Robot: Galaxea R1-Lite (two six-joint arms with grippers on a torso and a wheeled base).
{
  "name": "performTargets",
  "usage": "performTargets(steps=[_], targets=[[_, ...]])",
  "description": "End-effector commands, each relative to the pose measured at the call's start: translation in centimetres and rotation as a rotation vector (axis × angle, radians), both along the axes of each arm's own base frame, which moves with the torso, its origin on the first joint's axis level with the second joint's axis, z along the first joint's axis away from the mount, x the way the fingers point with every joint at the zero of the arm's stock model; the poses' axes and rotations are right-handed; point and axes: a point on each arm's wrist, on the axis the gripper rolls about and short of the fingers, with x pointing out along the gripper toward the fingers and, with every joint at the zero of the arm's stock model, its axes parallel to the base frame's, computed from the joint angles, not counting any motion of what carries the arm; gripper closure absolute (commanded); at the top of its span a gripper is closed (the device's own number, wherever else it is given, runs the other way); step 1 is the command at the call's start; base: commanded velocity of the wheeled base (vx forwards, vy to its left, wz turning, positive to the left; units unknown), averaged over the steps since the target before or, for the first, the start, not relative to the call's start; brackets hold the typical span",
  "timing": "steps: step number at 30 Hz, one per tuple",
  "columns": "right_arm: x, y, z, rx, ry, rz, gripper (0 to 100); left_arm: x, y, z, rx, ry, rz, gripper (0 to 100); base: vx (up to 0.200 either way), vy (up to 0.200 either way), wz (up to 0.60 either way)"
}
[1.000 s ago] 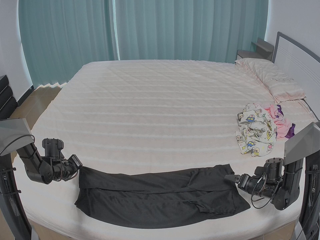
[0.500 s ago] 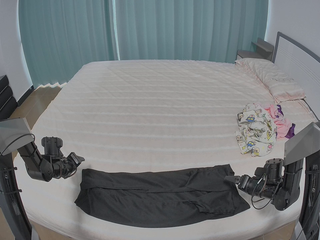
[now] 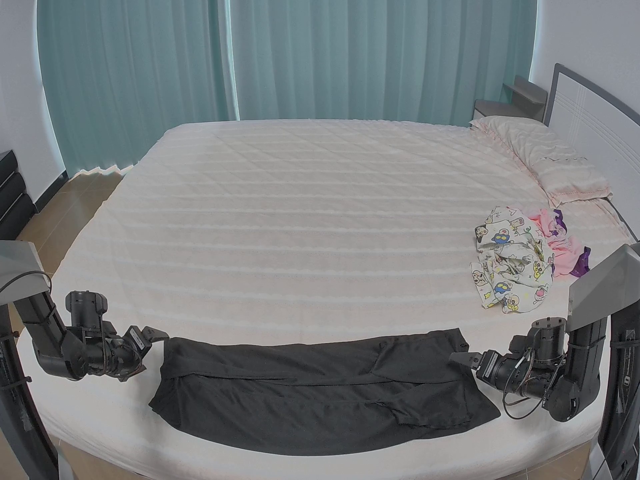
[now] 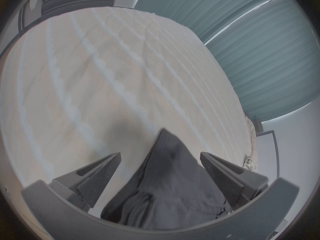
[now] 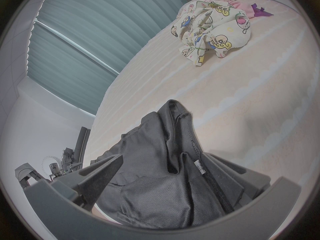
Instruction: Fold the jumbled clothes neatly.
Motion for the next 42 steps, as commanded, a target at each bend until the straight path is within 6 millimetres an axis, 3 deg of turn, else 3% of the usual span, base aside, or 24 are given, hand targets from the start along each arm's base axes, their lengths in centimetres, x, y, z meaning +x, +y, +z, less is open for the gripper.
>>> performTargets(steps=[1,9,15,24,28,38,39,42], targets=[[0.0,0.0,0.1,0.001,-0.01,0.003,0,-2.4,-0.2,1.2,-0.02,0.005,-0.007,0,-0.2,0.0,0.0],[0.0,0.1,0.0,0.003,-0.007,0.003,0,-4.6,-0.8,0.6,-0.009,0.068,-0.039,0,-0.2,0.0,0.0],[0.0,0.1,0.0,0.003,-0.007,0.003,0,-4.6,-1.4,0.3,0.0,0.077,-0.067,0,-0.133,0.0,0.0],[0.0,0.2,0.0,0.004,-0.01,0.006,0,-2.7,-2.9,0.0,0.02,-0.004,-0.066,0,0.0,0.0,0.0],[0.1,0.2,0.0,0.002,-0.013,0.008,0,-1.2,-4.0,-1.7,0.12,-0.04,-0.02,0,0.0,0.0,0.0],[0.1,0.2,0.1,0.002,-0.014,0.008,0,-1.3,-4.9,-2.9,0.144,-0.03,-0.038,0,0.0,0.0,0.0],[0.1,0.2,0.1,0.002,-0.016,0.008,0,-1.3,-4.9,-2.9,0.146,-0.028,-0.038,100,0.0,0.0,0.0],[0.1,0.2,0.1,0.002,-0.014,0.008,0,-1.4,-4.8,-2.9,0.179,-0.019,-0.009,100,0.0,0.0,0.0]])
